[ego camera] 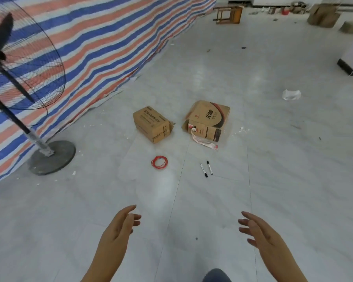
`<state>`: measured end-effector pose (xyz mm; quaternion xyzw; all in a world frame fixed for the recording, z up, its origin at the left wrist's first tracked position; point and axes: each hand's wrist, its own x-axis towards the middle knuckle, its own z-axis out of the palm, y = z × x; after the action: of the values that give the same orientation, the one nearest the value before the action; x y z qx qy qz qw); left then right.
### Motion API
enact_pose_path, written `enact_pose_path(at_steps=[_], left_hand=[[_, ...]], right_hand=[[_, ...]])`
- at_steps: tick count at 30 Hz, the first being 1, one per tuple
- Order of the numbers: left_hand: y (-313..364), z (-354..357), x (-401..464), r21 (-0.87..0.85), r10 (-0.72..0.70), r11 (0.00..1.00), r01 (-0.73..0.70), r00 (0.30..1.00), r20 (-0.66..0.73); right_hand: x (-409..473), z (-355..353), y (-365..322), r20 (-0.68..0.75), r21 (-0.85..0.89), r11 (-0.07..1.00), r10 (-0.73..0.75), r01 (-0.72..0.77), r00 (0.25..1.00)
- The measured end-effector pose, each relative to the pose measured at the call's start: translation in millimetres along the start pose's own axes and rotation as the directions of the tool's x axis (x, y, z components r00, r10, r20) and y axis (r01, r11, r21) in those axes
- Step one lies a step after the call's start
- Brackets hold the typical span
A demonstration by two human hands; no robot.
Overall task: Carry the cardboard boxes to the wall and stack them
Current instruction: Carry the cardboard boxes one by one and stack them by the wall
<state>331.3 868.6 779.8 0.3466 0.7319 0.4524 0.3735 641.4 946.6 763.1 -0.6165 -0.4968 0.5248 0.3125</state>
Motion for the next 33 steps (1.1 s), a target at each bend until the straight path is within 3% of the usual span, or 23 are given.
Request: enact_pose_path(at_steps=[7, 17, 24, 29, 33], left_hand=[[21.5, 67.1, 130.2, -0.067, -0.104, 0.993, 0.099, 0.992, -0.077], [103.0, 138.8, 303.8, -0.145, -0.142, 0.983, 0.112, 0.965, -0.219], [100.7, 122.0, 421.0, -0.18, -0.267, 0.957, 0.226, 0.93, -0.251], [118.0, 77.2, 537.3, -0.144, -0.262, 0.962, 0.232, 0.933, -0.246], [140.7, 38.7, 634.6, -0.077, -0.218, 0.975, 0.206, 0.952, -0.215]], right_hand=[[169.4, -11.6, -37.8, 0.077, -0.037, 0.999, 0.04, -0.037, 0.996], [417.1, -23.6, -159.9, 0.228, -0.187, 0.979, -0.032, 0.076, 0.973], [529.8, 54.2, -198.5, 0.303, -0.224, 0.972, 0.007, 0.064, 0.953], [597.1, 118.6, -232.8, 0.267, -0.213, 0.977, 0.091, -0.034, 0.959], [657.5, 171.7, -273.7, 0.264, -0.254, 0.967, 0.081, -0.012, 0.961]])
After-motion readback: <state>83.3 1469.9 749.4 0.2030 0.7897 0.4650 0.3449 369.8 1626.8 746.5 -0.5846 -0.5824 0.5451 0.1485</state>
